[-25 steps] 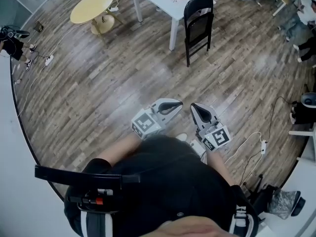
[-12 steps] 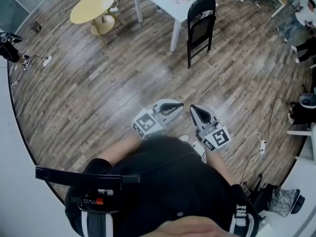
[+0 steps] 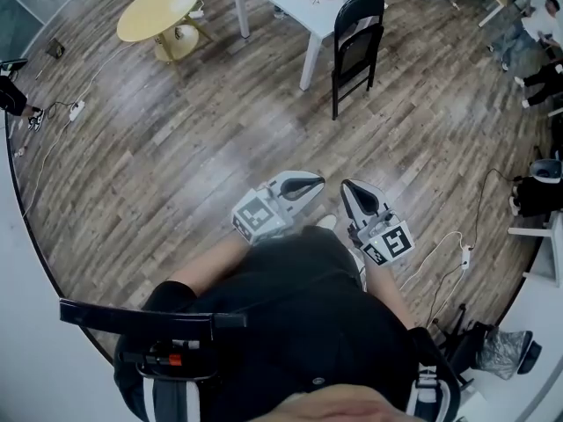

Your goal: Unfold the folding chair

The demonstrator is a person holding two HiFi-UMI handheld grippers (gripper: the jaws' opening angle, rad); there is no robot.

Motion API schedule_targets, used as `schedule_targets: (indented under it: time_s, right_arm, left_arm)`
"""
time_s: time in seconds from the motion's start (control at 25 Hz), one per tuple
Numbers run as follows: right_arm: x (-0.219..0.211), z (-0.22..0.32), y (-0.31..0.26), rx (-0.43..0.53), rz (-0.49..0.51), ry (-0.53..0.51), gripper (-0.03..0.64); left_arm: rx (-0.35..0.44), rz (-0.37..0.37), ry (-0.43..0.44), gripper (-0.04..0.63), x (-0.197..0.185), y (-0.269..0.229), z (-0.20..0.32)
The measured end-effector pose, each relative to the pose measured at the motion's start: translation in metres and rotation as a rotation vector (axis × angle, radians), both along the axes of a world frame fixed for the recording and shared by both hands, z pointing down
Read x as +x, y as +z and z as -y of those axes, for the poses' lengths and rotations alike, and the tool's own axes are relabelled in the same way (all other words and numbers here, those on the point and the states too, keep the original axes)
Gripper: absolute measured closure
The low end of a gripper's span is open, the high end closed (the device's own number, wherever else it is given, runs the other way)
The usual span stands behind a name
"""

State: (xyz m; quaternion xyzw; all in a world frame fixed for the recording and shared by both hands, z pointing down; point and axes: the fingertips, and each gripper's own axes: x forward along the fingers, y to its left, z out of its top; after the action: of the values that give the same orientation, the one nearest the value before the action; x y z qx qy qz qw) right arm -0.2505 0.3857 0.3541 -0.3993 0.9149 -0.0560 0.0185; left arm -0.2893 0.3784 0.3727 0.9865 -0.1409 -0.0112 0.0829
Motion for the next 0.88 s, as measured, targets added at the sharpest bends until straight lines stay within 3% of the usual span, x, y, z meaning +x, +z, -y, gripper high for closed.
schedule_targets:
  time_s: [0.44, 0.88]
  right_arm:
    - [0.052, 0.085, 0.010, 0.041, -0.039, -0.032, 0.609]
    - [0.141, 0.187, -0.004, 0.085, -0.082, -0.087, 0.609]
  left_arm:
    - [-0.002, 0.036, -0.090, 0.591, 0.045, 0.003, 0.090]
    - [0.018, 0.067, -0.141, 0.591, 0.147, -0.013, 0.192]
